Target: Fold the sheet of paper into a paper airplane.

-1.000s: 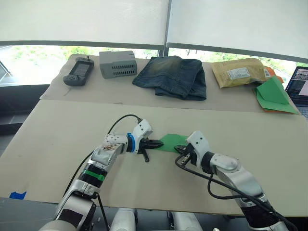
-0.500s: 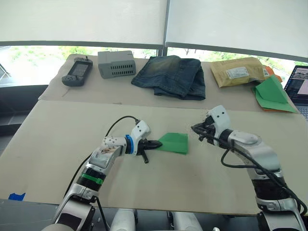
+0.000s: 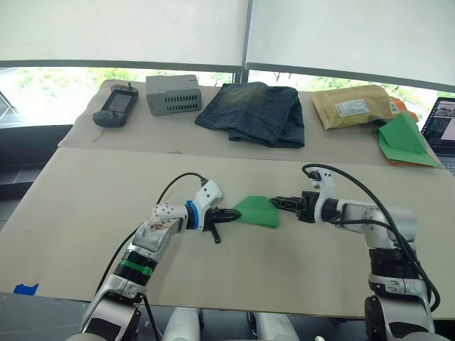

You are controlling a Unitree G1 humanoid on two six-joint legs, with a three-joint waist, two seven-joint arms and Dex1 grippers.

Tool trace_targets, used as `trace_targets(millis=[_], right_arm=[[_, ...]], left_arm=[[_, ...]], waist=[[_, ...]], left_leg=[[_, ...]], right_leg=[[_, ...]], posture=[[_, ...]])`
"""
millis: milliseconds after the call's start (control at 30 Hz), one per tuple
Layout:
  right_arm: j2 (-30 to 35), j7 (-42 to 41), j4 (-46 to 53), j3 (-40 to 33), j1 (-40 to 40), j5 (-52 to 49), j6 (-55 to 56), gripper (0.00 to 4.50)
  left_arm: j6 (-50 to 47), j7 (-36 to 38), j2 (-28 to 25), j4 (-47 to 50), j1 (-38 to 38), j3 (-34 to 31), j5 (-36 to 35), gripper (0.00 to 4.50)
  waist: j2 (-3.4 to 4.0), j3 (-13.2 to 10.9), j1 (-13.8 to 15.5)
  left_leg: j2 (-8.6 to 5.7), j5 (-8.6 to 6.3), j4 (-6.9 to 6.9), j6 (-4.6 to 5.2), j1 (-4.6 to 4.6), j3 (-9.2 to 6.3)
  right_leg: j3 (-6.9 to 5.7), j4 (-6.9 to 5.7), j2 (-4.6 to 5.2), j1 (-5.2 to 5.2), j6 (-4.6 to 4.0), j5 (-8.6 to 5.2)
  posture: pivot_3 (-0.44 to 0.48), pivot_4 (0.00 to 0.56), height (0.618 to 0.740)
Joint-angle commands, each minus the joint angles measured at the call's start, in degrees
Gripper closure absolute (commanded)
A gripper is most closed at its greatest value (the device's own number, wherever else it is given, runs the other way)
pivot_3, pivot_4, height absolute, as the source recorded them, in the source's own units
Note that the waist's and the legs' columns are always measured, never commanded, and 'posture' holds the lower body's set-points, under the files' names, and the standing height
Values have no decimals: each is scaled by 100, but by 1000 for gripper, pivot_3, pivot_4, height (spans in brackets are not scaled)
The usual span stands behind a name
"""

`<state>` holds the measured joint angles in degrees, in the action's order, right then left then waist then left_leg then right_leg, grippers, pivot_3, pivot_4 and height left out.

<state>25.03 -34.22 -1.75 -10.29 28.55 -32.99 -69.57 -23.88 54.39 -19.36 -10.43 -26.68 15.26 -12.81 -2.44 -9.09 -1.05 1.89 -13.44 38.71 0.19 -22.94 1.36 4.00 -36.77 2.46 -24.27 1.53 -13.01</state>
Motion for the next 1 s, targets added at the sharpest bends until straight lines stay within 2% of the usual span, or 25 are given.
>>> trace_targets(millis=[33,67,100,233,367,400,533,733,1000], right_arm=[[-74,-128,-17,-231,129,-341,-80,1215],[-100,-127,-42,-263,148,-399,-96,1215],[-107,-129,-67,-274,162,-446,-128,1455],[-100,-130,-115,-253,164,-483,-9,2700],[-38,-272,33,-165,106,-480,283,4143],[13,-321,105,-86,55,-439,362,4364],[343,-781,581,464,-272,-122,1145,4450],[1100,-1733,1192,1486,-930,989,3411,4450],[1107,-2139,750,1643,-1253,1820,5893,4450]], left_arm=[[-6,16,22,114,88,122,76,4500],[-9,9,21,116,88,118,75,4500],[-10,22,26,120,89,110,56,4500],[-99,119,52,199,79,55,-98,4500],[-123,145,55,195,60,38,-140,4500],[-169,176,74,217,61,9,-208,4500],[-239,213,79,263,51,-23,-246,4500],[-236,215,93,193,10,-9,-215,4500],[-242,250,101,157,-26,24,-189,4500]], waist=[[0,0,2],[0,0,1],[0,0,1],[0,0,1],[0,0,-3],[0,0,-2],[1,0,3],[1,-1,1],[1,-1,4]], left_leg=[[0,0,0,0,-1,0],[0,0,0,0,-2,0],[0,0,0,0,-2,0],[-1,0,0,0,-3,0],[0,0,0,0,-5,0],[0,0,0,0,-5,0],[-1,0,0,0,-11,-1],[-2,-1,1,1,-13,0],[-1,-1,1,1,-10,0]], right_leg=[[0,0,0,-1,0,0],[0,0,0,-1,0,0],[0,1,1,-1,0,1],[0,1,1,-2,1,1],[0,2,0,-3,17,-8],[0,2,1,-3,17,-9],[-1,5,1,-6,24,-13],[-1,7,1,-8,38,-20],[-2,6,0,-8,39,-20]], posture=[[0,150,734],[0,150,734],[0,150,734],[0,150,734],[0,150,734],[0,150,734],[0,150,734],[0,150,734],[0,150,734]])
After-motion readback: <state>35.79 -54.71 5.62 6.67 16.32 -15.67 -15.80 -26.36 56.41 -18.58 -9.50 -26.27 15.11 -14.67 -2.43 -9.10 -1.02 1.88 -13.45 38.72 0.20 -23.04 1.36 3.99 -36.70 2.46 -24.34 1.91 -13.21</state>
